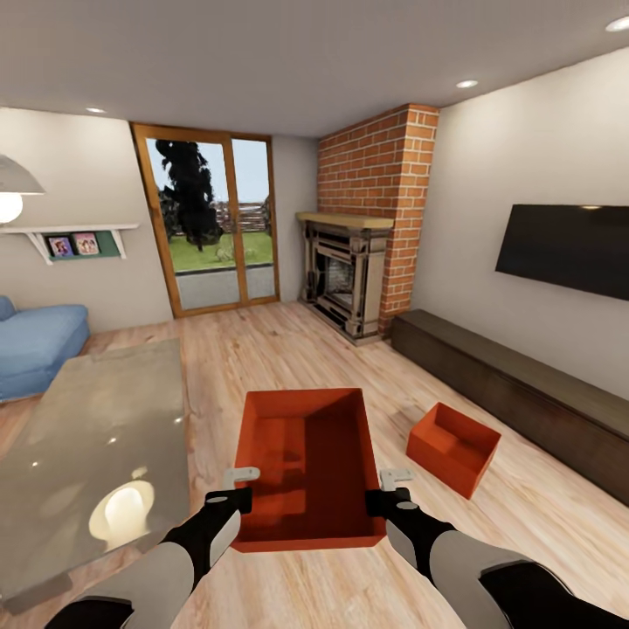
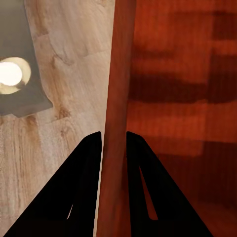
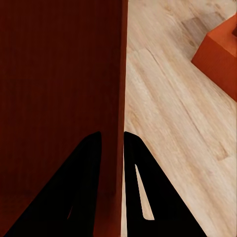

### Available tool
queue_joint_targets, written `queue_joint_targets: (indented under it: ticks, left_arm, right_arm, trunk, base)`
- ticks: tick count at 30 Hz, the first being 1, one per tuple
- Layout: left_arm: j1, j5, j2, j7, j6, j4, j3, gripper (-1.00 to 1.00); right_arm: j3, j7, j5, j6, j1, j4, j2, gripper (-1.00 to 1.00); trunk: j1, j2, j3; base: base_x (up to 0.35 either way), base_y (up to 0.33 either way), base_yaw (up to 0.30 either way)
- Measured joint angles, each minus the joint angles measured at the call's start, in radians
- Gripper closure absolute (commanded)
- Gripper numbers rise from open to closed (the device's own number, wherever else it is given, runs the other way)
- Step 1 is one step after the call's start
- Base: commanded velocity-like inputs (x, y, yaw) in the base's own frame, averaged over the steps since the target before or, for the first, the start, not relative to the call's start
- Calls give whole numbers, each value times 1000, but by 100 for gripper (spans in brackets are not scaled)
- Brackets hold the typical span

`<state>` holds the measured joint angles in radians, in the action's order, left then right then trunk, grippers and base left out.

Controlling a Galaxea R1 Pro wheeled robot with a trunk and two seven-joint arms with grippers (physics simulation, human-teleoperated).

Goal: Move the two storage containers from the living room to the garage. In the garage, place one container on the floor and stack the other container on top of it (either order is fine).

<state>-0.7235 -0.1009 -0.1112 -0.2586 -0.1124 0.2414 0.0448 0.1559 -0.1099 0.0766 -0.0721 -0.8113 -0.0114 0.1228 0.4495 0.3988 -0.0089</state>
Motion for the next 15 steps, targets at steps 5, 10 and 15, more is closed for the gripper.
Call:
queue_joint_targets:
  ticks: [5, 10, 15]
  left_arm:
    - [0, 0, 0, 0, 0, 0, 0, 100]
    - [0, 0, 0, 0, 0, 0, 0, 100]
    - [0, -1, 0, 0, 0, 0, 1, 100]
  right_arm:
    - [0, 0, 0, 0, 0, 0, 0, 100]
    - [0, 0, 0, 0, 0, 0, 0, 100]
    - [0, 0, 0, 0, 0, 0, 0, 100]
  trunk:
    - [0, 0, 7]
    - [0, 0, 15]
    - [0, 0, 23]
  base:
    - [0, 0, 94]
    - [0, 0, 95]
    - [0, 0, 95]
